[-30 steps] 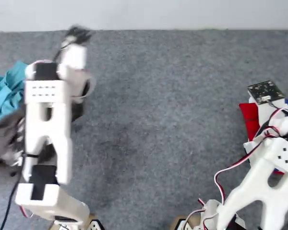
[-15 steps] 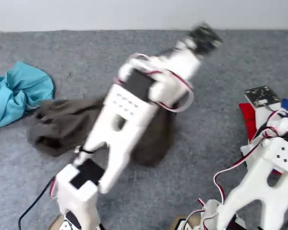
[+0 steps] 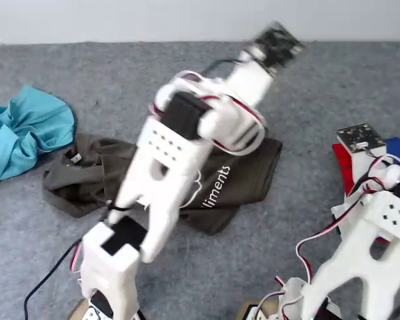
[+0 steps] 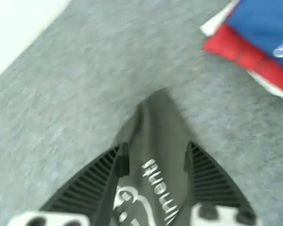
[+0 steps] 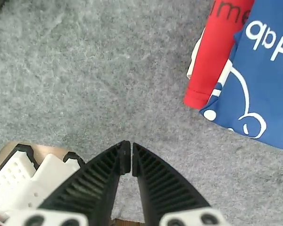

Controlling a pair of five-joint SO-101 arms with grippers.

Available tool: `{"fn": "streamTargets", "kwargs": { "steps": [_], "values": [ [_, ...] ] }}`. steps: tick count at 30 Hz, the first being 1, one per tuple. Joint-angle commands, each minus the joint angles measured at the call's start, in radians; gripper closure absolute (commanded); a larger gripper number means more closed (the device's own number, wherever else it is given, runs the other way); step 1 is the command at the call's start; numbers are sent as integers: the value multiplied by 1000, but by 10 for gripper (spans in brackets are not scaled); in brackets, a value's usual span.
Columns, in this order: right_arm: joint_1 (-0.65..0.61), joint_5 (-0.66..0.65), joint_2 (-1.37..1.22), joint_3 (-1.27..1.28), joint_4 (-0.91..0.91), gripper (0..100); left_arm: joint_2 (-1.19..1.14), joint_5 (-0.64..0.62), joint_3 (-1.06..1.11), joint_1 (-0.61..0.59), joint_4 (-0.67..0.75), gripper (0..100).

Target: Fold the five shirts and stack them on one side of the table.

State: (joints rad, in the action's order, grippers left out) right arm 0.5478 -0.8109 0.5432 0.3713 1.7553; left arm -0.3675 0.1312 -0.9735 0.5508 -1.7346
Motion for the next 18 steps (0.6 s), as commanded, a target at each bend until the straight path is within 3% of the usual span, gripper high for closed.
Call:
{"fn": "streamTargets", "kwargs": {
  "steps": [1,11,18],
  "values": [
    [-8,8,19,-5,36,987,115,43,117,-89,-23,821],
    [-8,9,19,-3,38,987,348,213,779,-347,-17,864],
    [-8,9,19,-3,38,987,348,338,987,-585,83,821]
  ]
}}
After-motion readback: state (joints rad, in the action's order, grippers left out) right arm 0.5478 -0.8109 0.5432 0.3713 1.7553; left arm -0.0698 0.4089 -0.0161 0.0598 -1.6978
